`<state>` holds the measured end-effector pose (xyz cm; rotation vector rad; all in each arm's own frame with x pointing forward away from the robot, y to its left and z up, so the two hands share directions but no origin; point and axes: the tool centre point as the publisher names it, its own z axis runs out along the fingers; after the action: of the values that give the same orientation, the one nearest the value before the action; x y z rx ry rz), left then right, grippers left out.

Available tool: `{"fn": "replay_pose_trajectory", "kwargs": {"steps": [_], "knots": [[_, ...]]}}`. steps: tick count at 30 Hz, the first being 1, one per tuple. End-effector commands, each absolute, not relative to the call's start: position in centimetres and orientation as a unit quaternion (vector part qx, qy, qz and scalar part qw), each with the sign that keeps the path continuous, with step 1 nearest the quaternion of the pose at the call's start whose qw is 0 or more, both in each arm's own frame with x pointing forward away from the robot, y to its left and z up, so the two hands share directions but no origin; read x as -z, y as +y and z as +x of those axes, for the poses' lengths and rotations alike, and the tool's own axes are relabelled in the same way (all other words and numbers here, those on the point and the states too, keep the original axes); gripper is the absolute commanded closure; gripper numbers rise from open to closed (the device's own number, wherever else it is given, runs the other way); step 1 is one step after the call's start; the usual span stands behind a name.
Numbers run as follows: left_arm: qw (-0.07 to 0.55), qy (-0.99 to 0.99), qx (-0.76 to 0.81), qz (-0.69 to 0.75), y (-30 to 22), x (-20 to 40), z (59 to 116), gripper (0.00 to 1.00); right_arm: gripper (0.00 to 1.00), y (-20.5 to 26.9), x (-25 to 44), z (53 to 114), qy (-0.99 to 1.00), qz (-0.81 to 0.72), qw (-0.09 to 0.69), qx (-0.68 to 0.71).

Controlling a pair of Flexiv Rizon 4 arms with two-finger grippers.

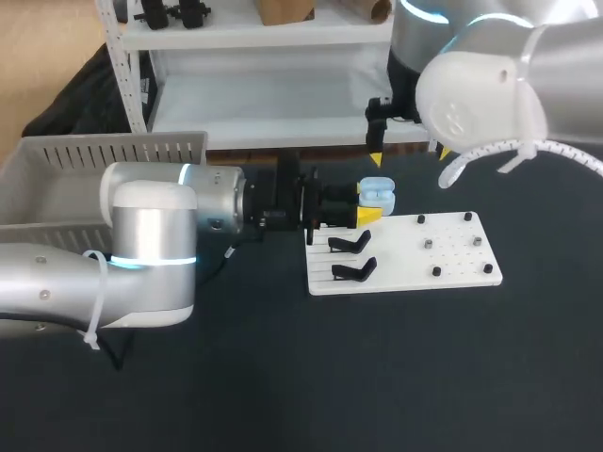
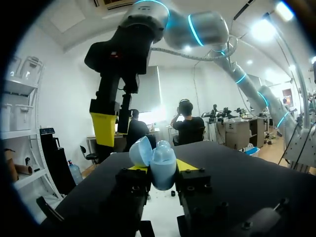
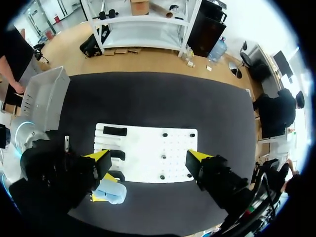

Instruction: Pick up each earbud case from the left stands, insert the matching earbuds, close the lid, and place the case in the box.

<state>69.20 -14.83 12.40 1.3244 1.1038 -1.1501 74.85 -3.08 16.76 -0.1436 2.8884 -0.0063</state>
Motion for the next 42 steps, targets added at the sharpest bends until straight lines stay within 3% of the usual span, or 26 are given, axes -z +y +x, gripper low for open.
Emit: {"fn": "replay_pose_trajectory", "kwargs": {"steps": [1, 24, 38, 42], "knots": [[0.51, 0.457, 0.478, 0.549, -14.8, -12.3, 69.2, 1.0, 0.0, -2.9, -16.0, 74.9, 0.992, -0.05, 0.113, 0.003], [0.51, 0.457, 0.478, 0.549, -14.8, -12.3, 69.2, 1.0, 0.0, -3.4, -16.1, 70.7, 0.994, -0.077, 0.077, 0.001], [0.51, 0.457, 0.478, 0.549, -14.8, -12.3, 69.2, 1.0, 0.0, -5.8, -18.4, 70.6, 0.98, -0.03, 0.183, -0.067], [0.528, 0.473, 0.453, 0.541, -12.3, -13.2, 69.5, 1.0, 0.0, -6.8, -18.6, 70.3, 0.976, -0.003, 0.193, -0.099]]}}
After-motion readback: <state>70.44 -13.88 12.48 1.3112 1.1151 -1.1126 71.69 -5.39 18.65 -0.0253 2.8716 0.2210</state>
